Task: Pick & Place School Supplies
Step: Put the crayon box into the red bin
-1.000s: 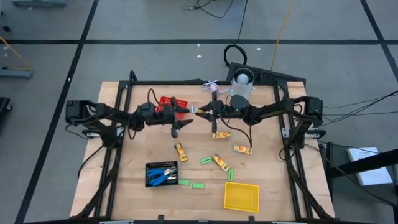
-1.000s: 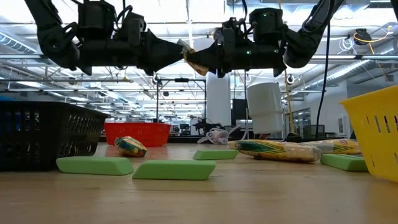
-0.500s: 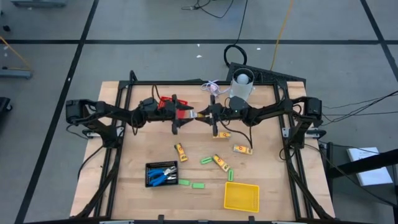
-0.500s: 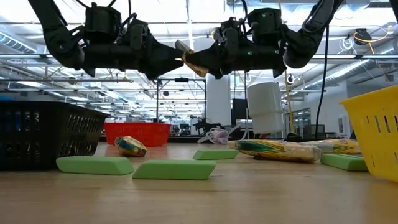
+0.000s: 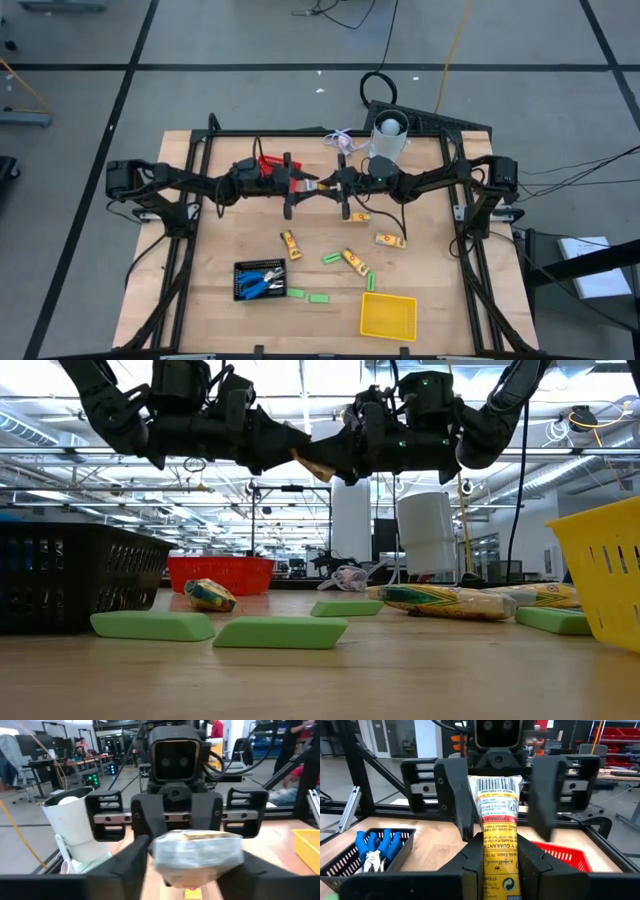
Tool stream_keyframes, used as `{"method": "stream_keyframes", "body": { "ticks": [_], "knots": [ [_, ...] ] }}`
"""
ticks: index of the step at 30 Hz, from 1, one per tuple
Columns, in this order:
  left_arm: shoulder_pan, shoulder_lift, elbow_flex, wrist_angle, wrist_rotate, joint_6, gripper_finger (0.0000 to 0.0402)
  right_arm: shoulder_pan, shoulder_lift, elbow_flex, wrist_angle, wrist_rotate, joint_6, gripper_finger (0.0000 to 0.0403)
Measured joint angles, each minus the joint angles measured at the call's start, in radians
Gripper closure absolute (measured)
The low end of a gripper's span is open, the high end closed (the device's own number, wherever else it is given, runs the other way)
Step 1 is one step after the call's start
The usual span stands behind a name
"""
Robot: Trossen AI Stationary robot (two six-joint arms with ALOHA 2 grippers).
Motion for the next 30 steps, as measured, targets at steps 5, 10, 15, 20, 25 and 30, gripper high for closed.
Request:
{"method": "stream_keyframes", "body": {
  "ticks": [5, 10, 15, 20, 25, 30],
  "knots": [
    [-0.013, -0.001, 0.000, 0.003, 0.002, 0.042, 0.0330, -0.001, -0.001, -0.001, 0.001, -0.004, -0.003, 0.0346],
    [-0.018, -0.001, 0.000, 0.003, 0.000, 0.069, 0.0330, -0.001, -0.001, -0.001, 0.001, -0.001, -0.003, 0.0327],
    [-0.017, -0.001, 0.000, -0.015, 0.000, 0.088, 0.0330, -0.001, -0.001, -0.001, -0.027, 0.038, 0.016, 0.0245],
    [-0.006, 0.000, 0.000, -0.047, -0.003, 0.089, 0.0330, -0.010, -0.018, -0.002, -0.124, 0.077, 0.020, 0.0175],
    [0.013, -0.004, 0.000, -0.064, -0.007, 0.095, 0.0330, -0.013, -0.034, -0.002, -0.164, 0.074, 0.015, 0.0127],
    [0.059, -0.045, 0.000, -0.190, -0.030, 0.118, 0.0330, -0.014, -0.072, -0.010, -0.247, 0.080, -0.005, 0.0115]
  ]
}}
